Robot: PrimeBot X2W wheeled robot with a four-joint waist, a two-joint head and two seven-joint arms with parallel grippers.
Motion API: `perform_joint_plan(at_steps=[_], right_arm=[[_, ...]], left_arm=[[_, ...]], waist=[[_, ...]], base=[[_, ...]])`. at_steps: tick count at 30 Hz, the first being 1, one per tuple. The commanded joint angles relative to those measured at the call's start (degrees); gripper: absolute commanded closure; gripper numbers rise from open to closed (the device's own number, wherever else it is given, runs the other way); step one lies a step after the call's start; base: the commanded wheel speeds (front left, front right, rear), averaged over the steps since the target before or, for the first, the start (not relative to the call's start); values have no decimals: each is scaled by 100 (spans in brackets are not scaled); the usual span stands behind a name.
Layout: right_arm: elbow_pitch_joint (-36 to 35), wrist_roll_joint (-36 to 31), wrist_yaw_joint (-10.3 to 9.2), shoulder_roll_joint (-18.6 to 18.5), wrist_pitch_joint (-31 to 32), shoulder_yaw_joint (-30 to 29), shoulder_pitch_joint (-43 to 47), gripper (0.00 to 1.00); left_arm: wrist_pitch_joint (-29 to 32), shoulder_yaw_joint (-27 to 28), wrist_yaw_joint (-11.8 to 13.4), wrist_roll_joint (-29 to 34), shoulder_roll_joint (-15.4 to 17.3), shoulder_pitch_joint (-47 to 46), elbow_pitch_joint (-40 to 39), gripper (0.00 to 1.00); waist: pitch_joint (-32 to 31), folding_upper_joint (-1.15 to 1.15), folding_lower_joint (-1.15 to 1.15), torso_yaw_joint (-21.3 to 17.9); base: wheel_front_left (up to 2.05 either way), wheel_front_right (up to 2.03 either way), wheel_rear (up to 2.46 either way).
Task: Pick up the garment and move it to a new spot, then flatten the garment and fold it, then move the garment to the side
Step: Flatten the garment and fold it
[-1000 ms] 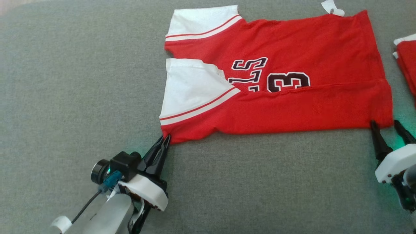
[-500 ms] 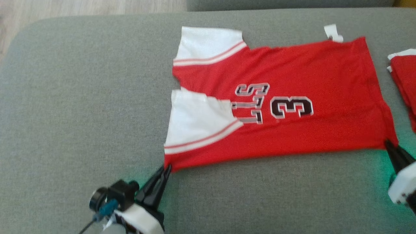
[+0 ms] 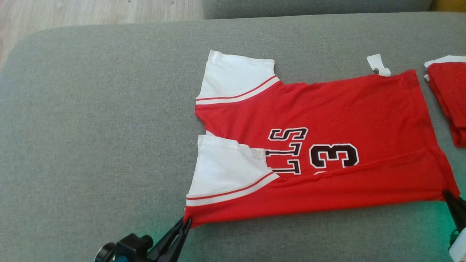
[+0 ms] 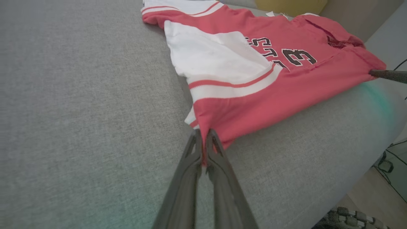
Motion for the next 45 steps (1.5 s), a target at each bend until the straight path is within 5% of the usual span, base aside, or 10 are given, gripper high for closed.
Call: perform_joint_plan(at_steps=[1,2,3,5,14,20,34,45], right_arm=[[-147,-34,-5,-200,28,-71,54,65],[-200,-39,-5,-152,68,-98,89,22],[-256,-57,-5,-117,104,-125,114,0],[-396,-93,-5,-72,182,-169,170,0],[-1220,-612,-5,74,-43,-634,57,0],[-1667,-908,-5,328,-193,-513,-338,0],[-1474,-1009,-5,384,-694,-202,-891,0],[-1230,-976,-5,477,-932,2,-1196,0]], left_arm=[[-11,255,66,-39,168,-61,-187,100],[0,254,71,-28,197,-61,-245,100],[14,254,72,-29,214,-66,-281,93],[64,266,62,-69,208,-121,-328,0],[525,542,16,36,515,-1097,-980,0],[1126,806,-287,-51,818,-2487,-1141,0],[3360,-68,-523,-1708,1271,-5984,297,0],[3655,-641,-524,-2167,1539,-6978,1417,0]], waist=[[12,0,0,1],[23,0,0,-1],[35,0,0,-5],[57,0,0,-2],[401,0,0,-148],[751,0,0,-370],[1692,0,0,-982],[2146,0,0,-1317]], base=[[0,0,0],[0,0,0],[0,0,0],[0,0,0],[0,0,0],[0,0,0],[0,0,0],[0,0,0]])
